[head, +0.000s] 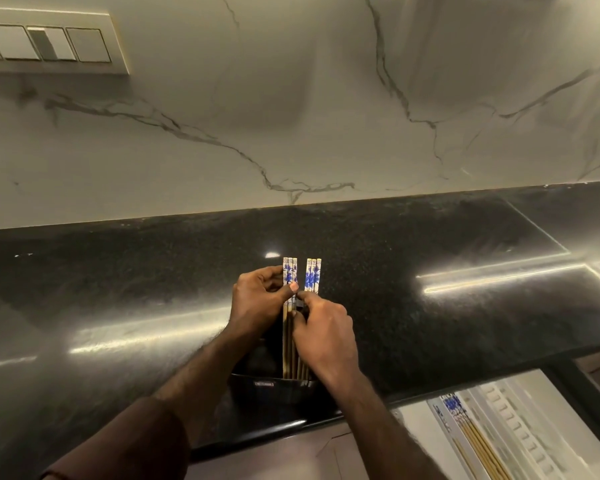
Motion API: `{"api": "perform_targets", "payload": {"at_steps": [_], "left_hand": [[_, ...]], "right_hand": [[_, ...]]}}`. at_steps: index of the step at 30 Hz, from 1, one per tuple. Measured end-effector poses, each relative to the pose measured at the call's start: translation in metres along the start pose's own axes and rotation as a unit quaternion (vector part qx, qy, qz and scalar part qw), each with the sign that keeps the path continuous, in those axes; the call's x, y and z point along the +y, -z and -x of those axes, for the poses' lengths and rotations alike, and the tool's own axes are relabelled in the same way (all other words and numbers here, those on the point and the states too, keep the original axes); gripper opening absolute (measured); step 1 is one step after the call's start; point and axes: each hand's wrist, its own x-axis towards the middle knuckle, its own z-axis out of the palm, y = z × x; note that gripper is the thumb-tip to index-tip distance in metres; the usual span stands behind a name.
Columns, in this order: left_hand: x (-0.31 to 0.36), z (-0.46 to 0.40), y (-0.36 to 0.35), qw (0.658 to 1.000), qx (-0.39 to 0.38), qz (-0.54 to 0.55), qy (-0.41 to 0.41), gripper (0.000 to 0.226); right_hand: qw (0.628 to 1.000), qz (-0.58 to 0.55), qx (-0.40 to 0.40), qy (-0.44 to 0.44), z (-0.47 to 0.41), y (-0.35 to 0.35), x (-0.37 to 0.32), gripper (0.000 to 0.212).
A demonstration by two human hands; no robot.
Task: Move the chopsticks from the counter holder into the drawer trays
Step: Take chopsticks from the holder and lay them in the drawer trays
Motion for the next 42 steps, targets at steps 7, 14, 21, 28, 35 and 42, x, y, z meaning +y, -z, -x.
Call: {"api": "perform_targets", "payload": {"at_steps": [7,14,21,28,35,42], "left_hand": [[0.009,0.004,0.011,0.999,0.016,0.048,-0.008,0.031],[0.048,0.009,0.034,0.994,-0.004,0.068,-0.083,0.039],[0.111,0.033,0.054,0.983,-0.021,0.090,-0.158,0.042],[0.157,0.079,0.063,0.970,-0.026,0.112,-0.213,0.051],[0.160,0.135,0.043,0.961,-0.094,0.143,-0.219,0.049],[0.151,0.191,-0.018,0.956,-0.174,0.139,-0.190,0.033]], "right_hand": [[1.000,-0.019,0.001,0.017,-0.003,0.004,-0.003,0.033],[0.993,-0.089,-0.067,0.042,-0.012,0.018,-0.008,0.022],[0.963,-0.209,-0.156,0.069,-0.007,0.045,-0.015,0.018],[0.946,-0.278,-0.146,0.086,0.035,0.077,-0.022,0.017],[0.955,-0.275,-0.092,0.054,0.108,0.105,-0.006,0.021],[0.969,-0.237,-0.073,0.004,0.179,0.146,0.045,0.015]]}}
